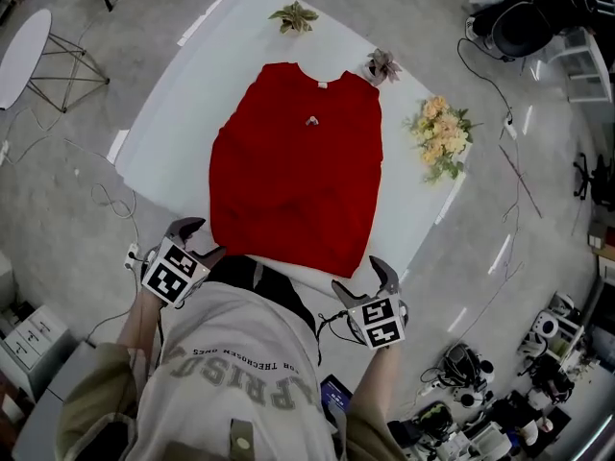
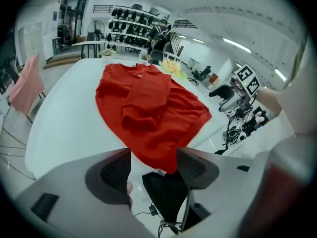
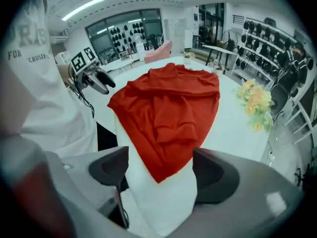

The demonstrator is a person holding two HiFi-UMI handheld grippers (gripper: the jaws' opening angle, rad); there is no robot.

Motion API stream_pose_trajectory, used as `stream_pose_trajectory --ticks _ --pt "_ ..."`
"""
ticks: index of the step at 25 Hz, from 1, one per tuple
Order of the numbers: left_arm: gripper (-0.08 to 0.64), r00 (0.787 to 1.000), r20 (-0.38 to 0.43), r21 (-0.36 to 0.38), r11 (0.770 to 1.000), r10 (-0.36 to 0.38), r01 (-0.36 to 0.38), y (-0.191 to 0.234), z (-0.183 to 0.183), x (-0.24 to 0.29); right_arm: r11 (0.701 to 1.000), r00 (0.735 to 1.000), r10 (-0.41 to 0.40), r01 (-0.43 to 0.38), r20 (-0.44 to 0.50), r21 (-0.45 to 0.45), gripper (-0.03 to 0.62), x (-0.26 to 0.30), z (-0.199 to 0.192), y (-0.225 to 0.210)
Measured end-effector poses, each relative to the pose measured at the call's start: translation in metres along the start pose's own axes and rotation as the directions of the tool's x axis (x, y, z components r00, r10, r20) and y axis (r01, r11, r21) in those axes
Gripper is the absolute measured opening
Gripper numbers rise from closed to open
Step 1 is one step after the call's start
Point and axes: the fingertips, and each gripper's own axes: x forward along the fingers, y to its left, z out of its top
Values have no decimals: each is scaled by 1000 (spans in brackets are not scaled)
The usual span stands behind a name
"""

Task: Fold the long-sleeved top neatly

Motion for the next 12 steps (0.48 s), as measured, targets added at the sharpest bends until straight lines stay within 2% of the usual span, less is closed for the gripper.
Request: stream_pose_trajectory --ticks 4,7,10,11,12 --pt "284 994 -87 104 993 64 -55 -39 -29 25 995 996 -46 38 -81 -96 394 29 -48 9" --pt "285 986 -75 159 978 148 -135 -49 -33 38 982 994 -79 66 -69 -176 385 36 -60 13" --pt "284 967 -48 210 949 252 -237 -42 -37 41 959 992 -122 110 -32 -260 373 36 -59 13" --pt "284 959 -35 222 938 280 -266 -40 -38 42 946 989 -147 134 -20 -295 345 36 -59 11" --pt "282 952 -18 229 928 307 -295 -39 -38 44 930 985 -173 161 -10 -331 288 36 -60 7"
